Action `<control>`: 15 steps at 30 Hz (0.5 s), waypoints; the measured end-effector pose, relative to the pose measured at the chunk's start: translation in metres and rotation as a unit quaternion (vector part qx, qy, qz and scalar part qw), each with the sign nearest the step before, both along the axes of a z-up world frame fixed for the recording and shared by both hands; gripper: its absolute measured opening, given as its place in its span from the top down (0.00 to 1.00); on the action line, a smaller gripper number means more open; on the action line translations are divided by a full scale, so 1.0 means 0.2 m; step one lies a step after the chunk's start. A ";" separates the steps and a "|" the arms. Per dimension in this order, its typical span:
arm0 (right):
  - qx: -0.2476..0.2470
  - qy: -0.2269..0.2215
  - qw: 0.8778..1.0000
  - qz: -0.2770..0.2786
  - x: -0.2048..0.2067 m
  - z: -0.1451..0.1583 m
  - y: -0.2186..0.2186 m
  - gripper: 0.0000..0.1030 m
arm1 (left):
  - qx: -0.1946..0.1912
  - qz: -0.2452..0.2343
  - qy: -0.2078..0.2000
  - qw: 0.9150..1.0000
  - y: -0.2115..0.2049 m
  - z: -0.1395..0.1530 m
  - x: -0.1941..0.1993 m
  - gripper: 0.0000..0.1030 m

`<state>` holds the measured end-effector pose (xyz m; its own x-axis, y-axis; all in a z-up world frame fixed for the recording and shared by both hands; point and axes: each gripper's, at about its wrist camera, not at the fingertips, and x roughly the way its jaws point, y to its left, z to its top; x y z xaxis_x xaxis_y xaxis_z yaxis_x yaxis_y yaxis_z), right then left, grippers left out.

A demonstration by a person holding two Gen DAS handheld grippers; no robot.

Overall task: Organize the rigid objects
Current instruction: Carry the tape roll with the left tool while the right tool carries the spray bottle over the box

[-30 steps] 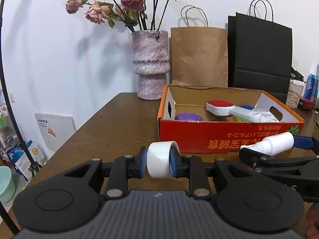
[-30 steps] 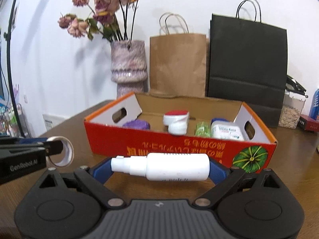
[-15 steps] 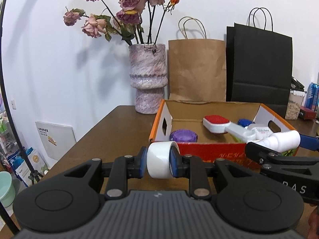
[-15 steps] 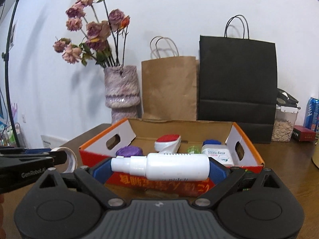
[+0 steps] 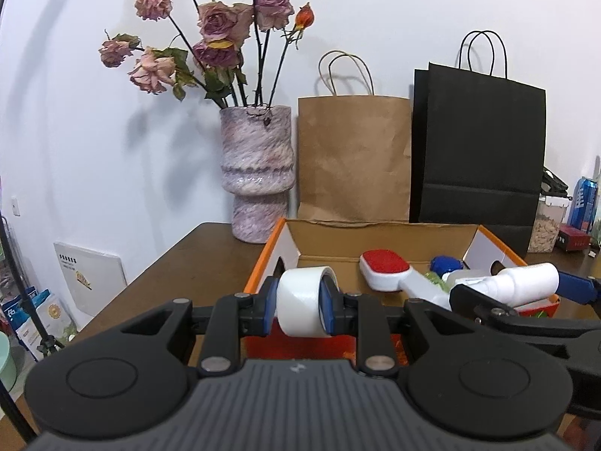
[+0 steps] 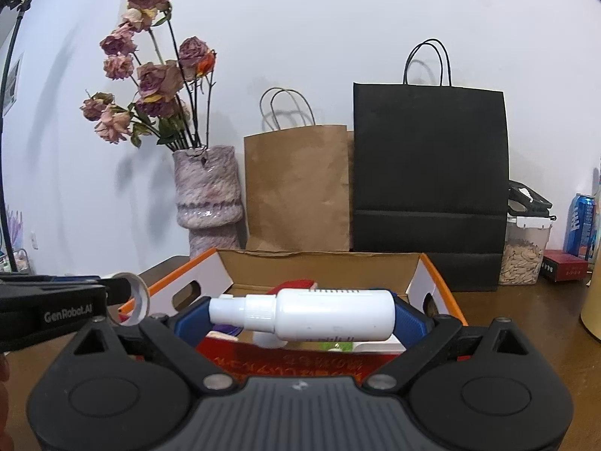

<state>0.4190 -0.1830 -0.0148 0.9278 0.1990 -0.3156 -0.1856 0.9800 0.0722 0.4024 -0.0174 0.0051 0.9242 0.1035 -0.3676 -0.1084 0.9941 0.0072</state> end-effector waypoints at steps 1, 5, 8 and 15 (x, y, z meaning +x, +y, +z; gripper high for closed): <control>0.000 -0.001 1.000 -0.001 0.01 0.00 -0.01 0.06 | -0.001 0.000 -0.001 1.000 -0.01 0.00 0.01 0.76; -0.003 -0.007 1.000 -0.004 0.05 0.01 -0.03 0.06 | -0.002 -0.002 -0.004 1.000 -0.04 0.01 0.07 0.76; -0.003 -0.009 1.000 -0.007 0.08 0.01 -0.05 0.06 | -0.002 -0.003 -0.005 1.000 -0.06 0.01 0.12 0.76; -0.007 -0.014 1.000 -0.010 0.17 0.00 -0.08 0.06 | 0.000 -0.003 -0.004 1.000 -0.09 0.01 0.19 0.76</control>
